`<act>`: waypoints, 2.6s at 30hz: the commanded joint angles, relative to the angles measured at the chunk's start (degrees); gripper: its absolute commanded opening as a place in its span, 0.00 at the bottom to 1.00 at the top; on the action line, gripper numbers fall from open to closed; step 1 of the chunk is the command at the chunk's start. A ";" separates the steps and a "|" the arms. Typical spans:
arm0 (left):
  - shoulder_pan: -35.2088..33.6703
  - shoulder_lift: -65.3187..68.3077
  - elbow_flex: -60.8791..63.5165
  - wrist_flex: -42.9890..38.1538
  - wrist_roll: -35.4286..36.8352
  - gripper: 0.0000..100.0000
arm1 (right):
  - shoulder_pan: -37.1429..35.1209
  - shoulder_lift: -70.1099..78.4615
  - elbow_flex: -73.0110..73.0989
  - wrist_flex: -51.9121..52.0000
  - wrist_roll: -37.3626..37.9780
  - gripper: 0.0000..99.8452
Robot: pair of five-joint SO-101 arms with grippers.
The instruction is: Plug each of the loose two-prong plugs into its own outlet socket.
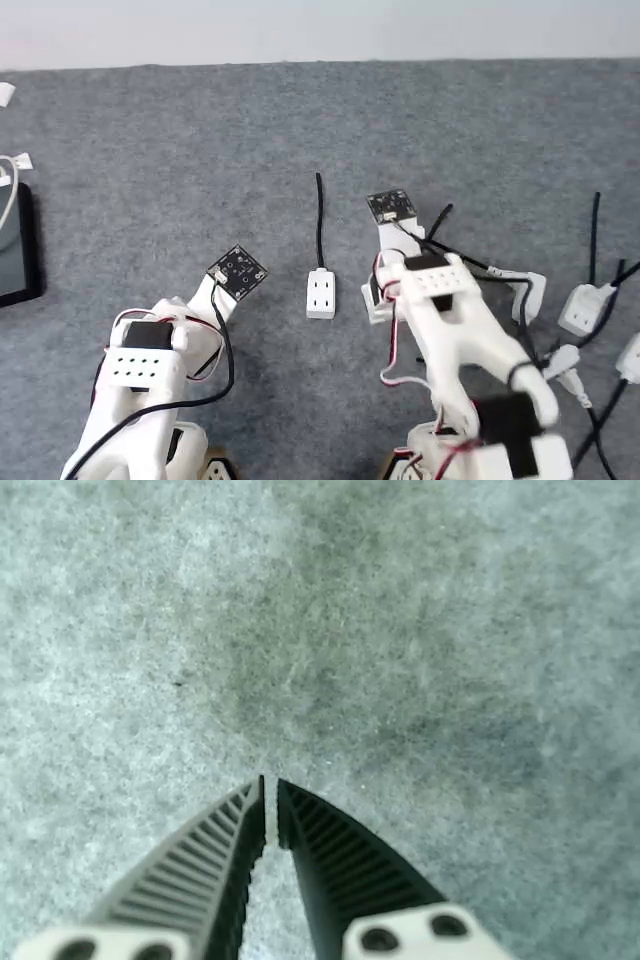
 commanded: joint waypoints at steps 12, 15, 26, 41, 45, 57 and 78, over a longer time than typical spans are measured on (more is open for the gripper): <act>-0.18 -0.70 -0.75 -0.79 -0.70 0.01 | 12.35 -3.56 -3.60 1.36 3.87 0.01; -0.18 -0.70 -0.75 -0.79 -0.70 0.01 | 14.64 -2.95 -3.78 1.27 4.22 0.01; -0.18 -0.70 -0.75 -0.70 -0.70 0.01 | 22.11 -2.51 -5.19 -3.56 5.27 0.01; -0.18 -0.70 -0.66 -0.70 -0.70 0.01 | 26.95 -2.42 -6.24 -6.64 5.45 0.01; -0.18 -0.70 -0.66 -0.70 -0.70 0.01 | 29.05 -2.33 -6.33 -8.40 5.45 0.01; -0.18 -0.70 -0.66 -0.70 -0.70 0.01 | 22.64 -2.42 -4.92 -0.40 10.81 0.01; -0.18 -0.70 -0.66 -0.79 -0.53 0.01 | 30.02 -9.10 0.70 -1.54 11.16 0.01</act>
